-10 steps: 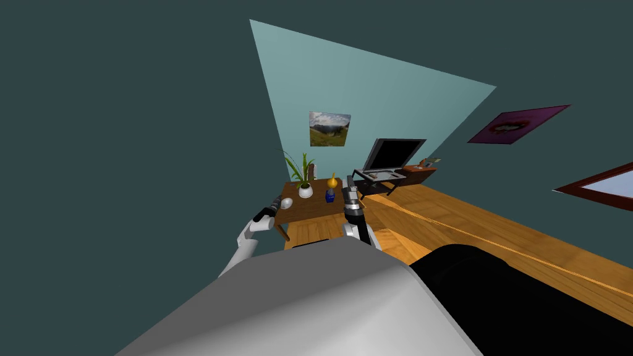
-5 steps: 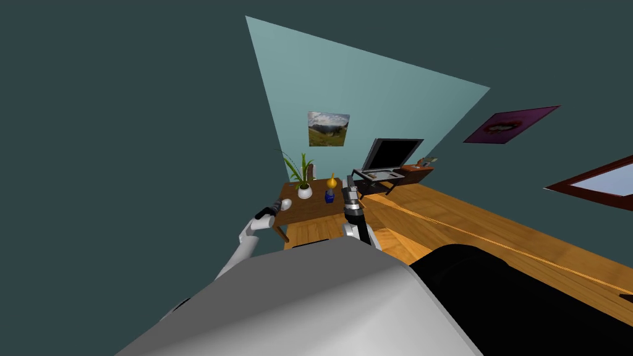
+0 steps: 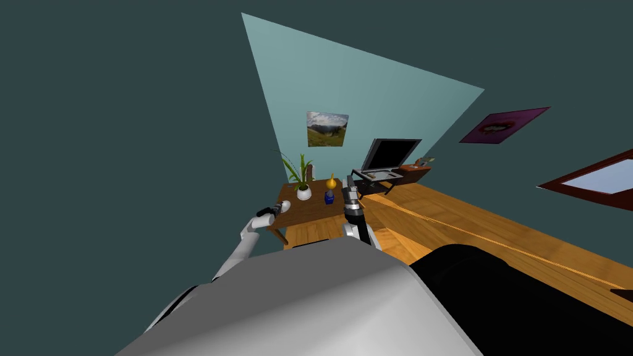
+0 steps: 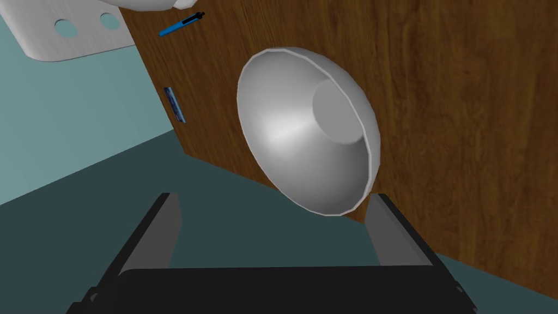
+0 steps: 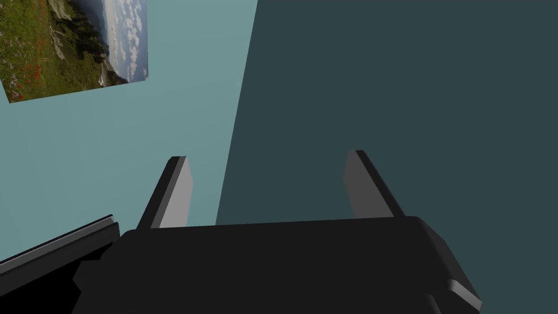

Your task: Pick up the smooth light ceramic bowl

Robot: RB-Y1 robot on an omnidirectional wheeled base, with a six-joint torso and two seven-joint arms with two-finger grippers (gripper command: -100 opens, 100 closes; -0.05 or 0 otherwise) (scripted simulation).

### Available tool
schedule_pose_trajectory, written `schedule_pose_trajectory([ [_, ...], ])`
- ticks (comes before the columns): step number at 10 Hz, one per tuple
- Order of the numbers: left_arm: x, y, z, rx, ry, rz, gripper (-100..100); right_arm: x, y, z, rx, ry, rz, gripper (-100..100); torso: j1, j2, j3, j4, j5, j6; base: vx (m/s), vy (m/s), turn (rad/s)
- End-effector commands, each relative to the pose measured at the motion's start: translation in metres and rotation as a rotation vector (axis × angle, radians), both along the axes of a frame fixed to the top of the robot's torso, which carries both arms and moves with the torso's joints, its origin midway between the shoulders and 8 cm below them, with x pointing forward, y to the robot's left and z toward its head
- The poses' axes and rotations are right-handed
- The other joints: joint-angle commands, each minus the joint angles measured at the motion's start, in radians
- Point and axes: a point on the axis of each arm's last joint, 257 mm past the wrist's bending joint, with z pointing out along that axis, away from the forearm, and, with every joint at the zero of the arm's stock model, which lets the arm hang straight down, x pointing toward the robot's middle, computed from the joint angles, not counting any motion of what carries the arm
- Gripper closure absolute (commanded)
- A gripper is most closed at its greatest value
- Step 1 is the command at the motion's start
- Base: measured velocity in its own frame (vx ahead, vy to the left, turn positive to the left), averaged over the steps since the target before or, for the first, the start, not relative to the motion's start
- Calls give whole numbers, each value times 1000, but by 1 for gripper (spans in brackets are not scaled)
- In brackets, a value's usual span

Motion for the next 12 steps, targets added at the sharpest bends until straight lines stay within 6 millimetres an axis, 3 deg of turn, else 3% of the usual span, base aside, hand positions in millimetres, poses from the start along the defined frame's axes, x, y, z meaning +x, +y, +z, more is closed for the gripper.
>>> schedule_pose_trajectory([
  [1,-7,4,-9,-1,40,1,-100,0,0,0,0,0,0,0,0,0,0,0,0,0,35,2,-12],
  [6,-40,26,-58,-7,245,22,-100,0,0,0,0,0,0,0,0,-2,-1,0,0,0,64,1,-14],
  [10,-70,38,-86,-12,359,39,-100,0,0,0,0,0,0,0,-1,-1,-1,0,0,0,71,-5,-9],
  [11,-66,38,-83,-12,340,38,-100,0,0,0,0,0,0,0,-1,-2,-1,-1,0,0,46,-6,0],
  [12,-67,38,-85,-11,344,37,0,0,0,0,0,0,0,0,0,0,0,0,0,0,7,-1,0],
])
